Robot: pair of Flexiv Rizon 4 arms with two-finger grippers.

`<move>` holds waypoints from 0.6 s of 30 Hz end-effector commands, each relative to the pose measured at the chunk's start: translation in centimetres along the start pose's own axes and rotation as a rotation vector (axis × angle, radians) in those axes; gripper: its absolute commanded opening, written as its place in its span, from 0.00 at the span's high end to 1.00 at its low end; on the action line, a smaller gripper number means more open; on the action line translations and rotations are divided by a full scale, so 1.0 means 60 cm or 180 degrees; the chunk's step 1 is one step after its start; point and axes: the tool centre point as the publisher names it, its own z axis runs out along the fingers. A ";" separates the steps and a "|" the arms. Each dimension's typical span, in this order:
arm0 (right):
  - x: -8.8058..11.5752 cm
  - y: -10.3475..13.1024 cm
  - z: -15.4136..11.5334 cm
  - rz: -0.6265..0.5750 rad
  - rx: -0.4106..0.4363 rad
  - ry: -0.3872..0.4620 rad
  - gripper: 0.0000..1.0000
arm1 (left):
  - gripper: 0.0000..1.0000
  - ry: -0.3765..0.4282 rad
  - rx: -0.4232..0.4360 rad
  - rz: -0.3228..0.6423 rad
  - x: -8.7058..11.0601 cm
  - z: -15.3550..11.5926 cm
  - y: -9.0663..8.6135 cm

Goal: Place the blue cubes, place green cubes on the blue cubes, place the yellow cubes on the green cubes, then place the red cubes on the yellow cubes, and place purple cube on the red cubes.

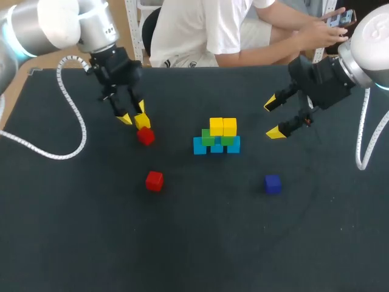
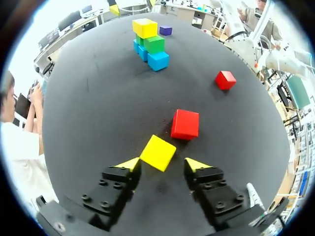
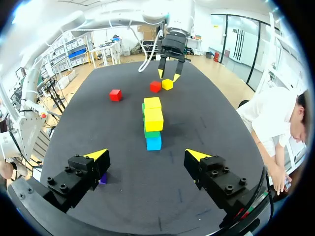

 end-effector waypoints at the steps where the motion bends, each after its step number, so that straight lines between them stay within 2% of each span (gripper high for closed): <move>1: 0.000 0.001 0.000 -0.0002 0.0004 -0.0005 0.00 | 0.00 0.0041 0.0117 0.0024 -0.002 0.001 0.018; 18: 0.000 0.001 0.000 -0.0002 0.0004 -0.0005 0.00 | 0.00 0.0087 0.0093 0.0170 -0.011 0.008 0.016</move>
